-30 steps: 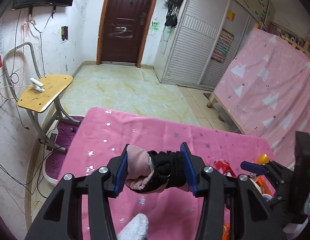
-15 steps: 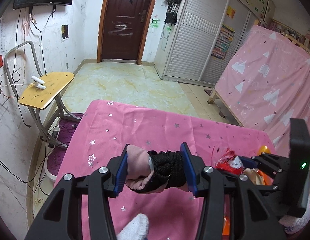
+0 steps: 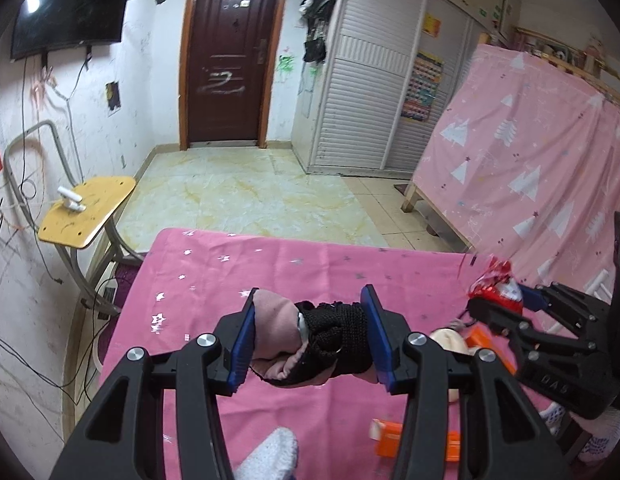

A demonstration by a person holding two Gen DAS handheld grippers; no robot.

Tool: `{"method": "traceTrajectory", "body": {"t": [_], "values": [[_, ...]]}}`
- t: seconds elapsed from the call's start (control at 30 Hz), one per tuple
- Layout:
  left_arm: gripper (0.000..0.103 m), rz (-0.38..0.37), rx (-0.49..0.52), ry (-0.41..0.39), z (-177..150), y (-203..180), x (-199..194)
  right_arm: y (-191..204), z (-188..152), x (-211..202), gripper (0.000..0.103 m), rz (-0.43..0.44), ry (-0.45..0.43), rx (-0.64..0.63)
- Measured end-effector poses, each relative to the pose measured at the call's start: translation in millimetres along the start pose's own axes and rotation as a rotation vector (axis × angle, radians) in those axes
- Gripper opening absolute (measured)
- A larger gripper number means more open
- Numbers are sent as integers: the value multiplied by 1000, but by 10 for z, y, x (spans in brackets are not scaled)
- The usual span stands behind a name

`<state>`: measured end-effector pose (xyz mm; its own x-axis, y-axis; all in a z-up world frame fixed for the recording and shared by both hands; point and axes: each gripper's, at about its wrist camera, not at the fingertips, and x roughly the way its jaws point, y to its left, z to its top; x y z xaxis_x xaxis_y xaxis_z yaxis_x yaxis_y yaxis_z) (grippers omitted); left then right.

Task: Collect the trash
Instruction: 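Carry the glove and Hello Kitty bag over the yellow bin and open both grippers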

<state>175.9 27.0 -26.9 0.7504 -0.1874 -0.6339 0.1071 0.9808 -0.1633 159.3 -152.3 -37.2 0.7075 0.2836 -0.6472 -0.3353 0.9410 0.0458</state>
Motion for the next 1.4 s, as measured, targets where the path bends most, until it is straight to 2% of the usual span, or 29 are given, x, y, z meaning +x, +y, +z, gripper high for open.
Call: {"method": "traceTrajectory", "body": {"t": [0.27, 0.5, 0.97, 1.1, 1.13, 1.17, 1.23, 1.4], "values": [[41, -38, 83, -12, -44, -633, -163, -446, -213, -554, 44, -30, -111, 105], [41, -101, 185, -3, -179, -1311, -240, -999, -641, -1124, 44, -87, -201, 231], [41, -227, 360, 45, -583, -2619, -289, -2033, -1579, -1796, 46, -224, -243, 447], [41, -264, 403, 52, -694, -2991, -300, -2295, -1827, -1822, 47, -285, -206, 495], [41, -269, 409, 55, -715, -3057, -301, -2322, -1869, -1800, 50, -303, -190, 499], [41, -277, 418, 59, -748, -3152, -297, -2368, -1931, -1774, 59, -320, -170, 507], [41, -293, 428, 71, -802, -3302, -278, -2451, -2041, -1763, 68, -320, -163, 529], [41, -315, 446, 104, -888, -3620, -182, -2560, -2191, -1865, 70, -303, -203, 573]]}}
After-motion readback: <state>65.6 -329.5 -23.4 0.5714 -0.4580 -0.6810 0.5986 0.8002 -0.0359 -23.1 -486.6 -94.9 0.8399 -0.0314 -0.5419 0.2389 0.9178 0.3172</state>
